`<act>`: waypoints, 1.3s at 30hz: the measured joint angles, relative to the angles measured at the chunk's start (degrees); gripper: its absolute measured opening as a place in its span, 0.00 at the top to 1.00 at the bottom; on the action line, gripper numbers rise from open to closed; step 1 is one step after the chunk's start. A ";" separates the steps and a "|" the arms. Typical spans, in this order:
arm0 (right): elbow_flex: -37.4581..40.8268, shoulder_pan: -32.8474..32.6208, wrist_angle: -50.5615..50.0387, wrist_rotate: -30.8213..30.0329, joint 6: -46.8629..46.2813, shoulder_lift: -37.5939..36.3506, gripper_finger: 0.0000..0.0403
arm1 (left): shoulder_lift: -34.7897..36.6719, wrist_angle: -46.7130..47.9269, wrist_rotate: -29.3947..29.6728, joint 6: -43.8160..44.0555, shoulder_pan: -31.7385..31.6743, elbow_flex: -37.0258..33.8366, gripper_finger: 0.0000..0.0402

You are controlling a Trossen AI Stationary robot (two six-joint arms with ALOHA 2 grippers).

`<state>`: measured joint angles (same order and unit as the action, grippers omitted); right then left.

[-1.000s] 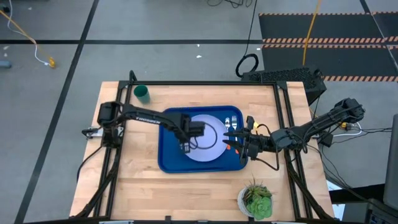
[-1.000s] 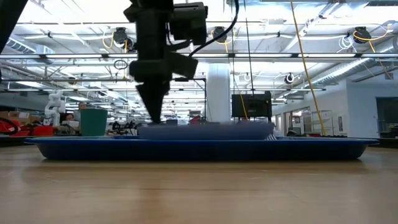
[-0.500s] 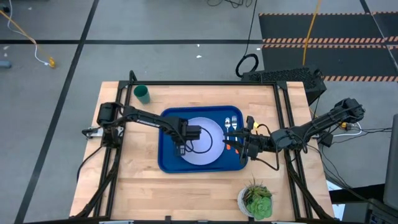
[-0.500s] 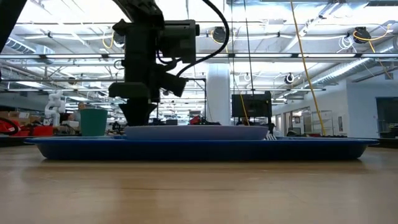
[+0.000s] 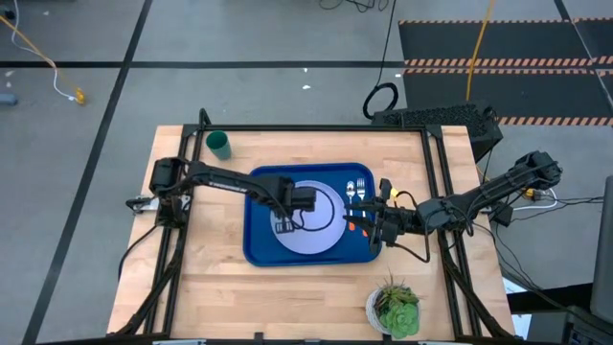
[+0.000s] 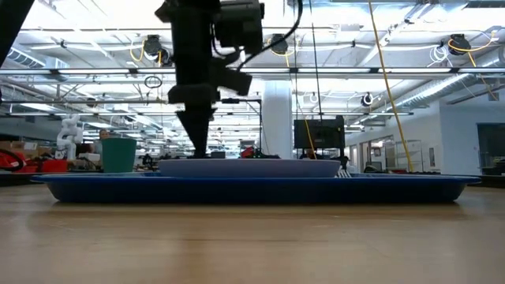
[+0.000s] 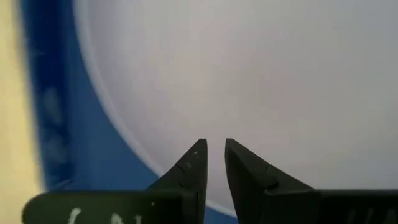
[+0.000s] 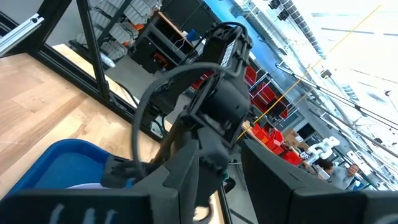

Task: Pick and place plate/cup/fork/spoon on tray
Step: Put the green cup on the blue serving tray to the top left of the purple plate

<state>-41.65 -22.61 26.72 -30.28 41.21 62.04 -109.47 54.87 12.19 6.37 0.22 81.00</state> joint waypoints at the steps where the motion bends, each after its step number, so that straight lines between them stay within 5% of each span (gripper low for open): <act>1: 0.00 0.00 0.00 0.00 0.00 0.00 0.71 | 0.00 1.72 1.33 0.17 0.10 1.11 0.85; 8: 0.00 0.02 0.00 0.00 -0.10 0.00 0.71 | 2.11 9.27 14.47 1.66 -2.09 3.15 0.85; 13: 0.02 0.02 -0.49 0.00 -1.80 0.00 0.71 | 10.89 6.99 15.09 1.66 -7.08 0.73 0.85; 17: 0.02 0.00 -1.81 -0.05 -1.94 0.02 0.71 | 20.32 5.76 11.94 1.29 -13.42 -3.65 0.85; 21: 0.02 0.02 -1.62 -0.41 -1.73 0.02 0.71 | 28.62 1.91 2.83 1.50 -22.05 -9.91 0.85; 24: 0.02 0.00 -1.27 -0.45 -1.36 0.02 0.71 | 31.09 2.12 -3.29 1.03 -29.02 -12.78 0.89; 28: 0.02 0.02 -0.35 -1.42 -0.08 0.02 0.71 | 31.81 3.48 -4.47 -0.27 -35.32 -12.92 0.98; 33: 0.02 0.13 0.70 -1.44 0.54 0.02 0.71 | 31.76 6.02 -5.76 -0.49 -43.00 -12.17 0.88; 39: 0.02 0.13 0.35 -1.46 1.46 0.02 0.71 | 29.61 12.81 -5.17 0.99 -48.47 -12.20 0.64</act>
<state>-41.63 -22.48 27.07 -31.75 42.68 62.06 -79.86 67.68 7.02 7.36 -48.25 68.81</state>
